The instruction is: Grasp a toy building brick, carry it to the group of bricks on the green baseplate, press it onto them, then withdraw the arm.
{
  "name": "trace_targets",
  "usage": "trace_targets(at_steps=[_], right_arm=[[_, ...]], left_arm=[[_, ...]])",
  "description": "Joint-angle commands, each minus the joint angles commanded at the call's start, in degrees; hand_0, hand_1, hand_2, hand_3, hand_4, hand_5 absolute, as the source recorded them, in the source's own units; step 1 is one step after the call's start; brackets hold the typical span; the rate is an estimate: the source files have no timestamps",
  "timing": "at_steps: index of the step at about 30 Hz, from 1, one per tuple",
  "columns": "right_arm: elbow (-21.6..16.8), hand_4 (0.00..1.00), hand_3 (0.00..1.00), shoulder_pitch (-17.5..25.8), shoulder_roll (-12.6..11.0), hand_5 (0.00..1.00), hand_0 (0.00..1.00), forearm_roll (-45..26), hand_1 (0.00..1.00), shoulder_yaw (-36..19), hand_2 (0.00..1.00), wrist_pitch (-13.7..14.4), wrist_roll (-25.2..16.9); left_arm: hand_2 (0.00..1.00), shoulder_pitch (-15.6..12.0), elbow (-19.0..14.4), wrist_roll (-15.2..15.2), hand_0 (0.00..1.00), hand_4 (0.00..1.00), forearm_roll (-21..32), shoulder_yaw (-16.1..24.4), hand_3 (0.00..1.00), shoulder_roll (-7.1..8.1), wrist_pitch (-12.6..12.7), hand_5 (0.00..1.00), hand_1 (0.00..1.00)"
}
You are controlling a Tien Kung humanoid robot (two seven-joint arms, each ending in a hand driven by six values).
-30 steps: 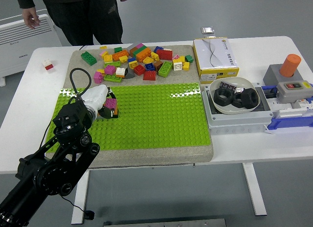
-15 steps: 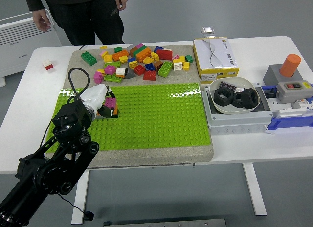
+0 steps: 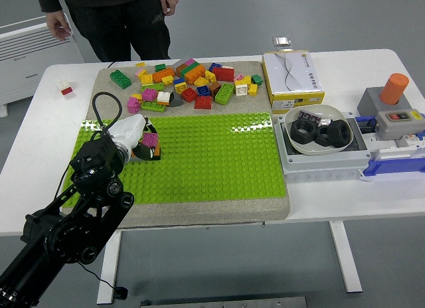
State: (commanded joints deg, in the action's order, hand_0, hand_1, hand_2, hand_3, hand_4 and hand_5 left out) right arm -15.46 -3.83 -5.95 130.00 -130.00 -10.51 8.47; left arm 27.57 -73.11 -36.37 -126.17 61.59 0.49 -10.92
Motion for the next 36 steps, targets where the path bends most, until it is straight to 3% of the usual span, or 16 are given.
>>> trace_targets(at_steps=[3,4,21,22,27,28,36], right_arm=[[0.0,0.709,0.699,0.1,0.0,0.967,0.672,0.0,0.632,0.0,0.678,0.0,0.0],[0.0,0.708,0.698,0.1,0.0,0.966,0.673,0.0,0.632,0.0,0.677,0.0,0.0],[0.0,0.707,0.698,0.2,0.0,0.967,0.673,0.0,0.632,0.0,0.677,0.1,0.0],[0.0,0.707,0.698,0.2,0.0,0.968,0.673,0.0,0.631,0.0,0.676,0.0,0.0],[-0.1,0.707,0.698,0.2,0.1,0.968,0.673,0.0,0.631,0.0,0.676,0.0,0.1],[-0.1,0.706,0.698,0.2,0.1,0.966,0.673,0.0,0.631,0.0,0.676,0.0,0.1],[-0.1,0.705,0.697,0.2,0.1,0.966,0.673,0.0,0.63,0.0,0.676,0.0,0.1]], left_arm=[[0.767,0.0,0.0,0.0,0.905,0.572,0.1,0.1,0.303,0.01,0.0,0.029,0.891],[0.77,0.0,0.0,0.0,0.904,0.619,0.2,0.1,0.351,0.01,0.1,0.017,0.897],[0.786,0.0,0.1,0.1,0.905,0.608,0.5,0.1,0.387,0.08,-0.1,0.016,0.9],[0.799,0.0,0.1,0.1,0.903,0.54,0.5,0.1,0.418,0.08,0.0,0.026,0.903],[0.799,0.0,0.1,0.2,0.903,0.54,0.5,0.1,0.418,0.07,0.0,0.026,0.903],[0.805,0.0,0.1,0.2,0.905,0.4,0.5,0.1,0.466,0.06,0.1,0.048,0.906],[0.802,0.0,0.3,0.3,0.904,0.392,0.6,0.2,0.481,0.01,0.1,0.041,0.907]])
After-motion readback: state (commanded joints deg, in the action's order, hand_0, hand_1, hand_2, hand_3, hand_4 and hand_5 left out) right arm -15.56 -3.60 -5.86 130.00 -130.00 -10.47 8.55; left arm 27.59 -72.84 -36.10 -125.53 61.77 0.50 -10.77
